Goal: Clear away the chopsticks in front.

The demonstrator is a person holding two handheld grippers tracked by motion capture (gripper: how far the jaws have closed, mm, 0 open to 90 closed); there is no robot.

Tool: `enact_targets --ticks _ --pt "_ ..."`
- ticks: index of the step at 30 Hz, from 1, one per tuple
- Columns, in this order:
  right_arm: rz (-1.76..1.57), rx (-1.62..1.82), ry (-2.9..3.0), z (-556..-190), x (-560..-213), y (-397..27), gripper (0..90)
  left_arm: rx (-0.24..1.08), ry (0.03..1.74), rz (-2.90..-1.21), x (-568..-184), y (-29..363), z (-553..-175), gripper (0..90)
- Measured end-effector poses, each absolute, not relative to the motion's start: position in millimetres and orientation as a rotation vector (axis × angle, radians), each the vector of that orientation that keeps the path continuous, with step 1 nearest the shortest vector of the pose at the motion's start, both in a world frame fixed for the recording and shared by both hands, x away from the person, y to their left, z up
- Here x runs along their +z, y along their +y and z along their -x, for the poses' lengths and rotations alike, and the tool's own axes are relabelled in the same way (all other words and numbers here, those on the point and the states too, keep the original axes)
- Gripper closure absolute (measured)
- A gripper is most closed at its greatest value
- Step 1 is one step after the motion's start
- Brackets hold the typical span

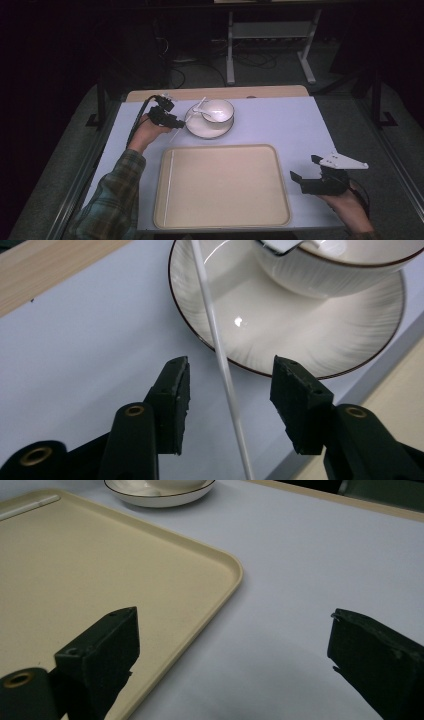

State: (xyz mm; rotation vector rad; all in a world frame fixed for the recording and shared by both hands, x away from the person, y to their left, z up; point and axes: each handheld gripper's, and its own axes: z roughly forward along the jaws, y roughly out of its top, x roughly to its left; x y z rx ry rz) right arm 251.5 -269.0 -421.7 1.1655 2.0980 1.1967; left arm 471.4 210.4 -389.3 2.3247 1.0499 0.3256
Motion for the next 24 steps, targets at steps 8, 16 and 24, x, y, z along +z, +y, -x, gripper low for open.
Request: enact_targets --ticks 8,16,24 --pt "-1.167 1.197 2.096 -251.4 -421.6 -269.8 6.2 0.297 1.071 -2.37 -401.1 206.3 -477.9 60.2" --pt "-1.168 1.197 2.095 -251.3 -421.6 -270.2 6.2 0.295 1.105 -2.408 -411.2 199.4 -481.0 69.1" --pt "-1.17 1.2 2.094 -251.1 -421.5 -270.6 6.1 0.289 1.137 -2.432 -415.0 197.6 -482.6 77.0"
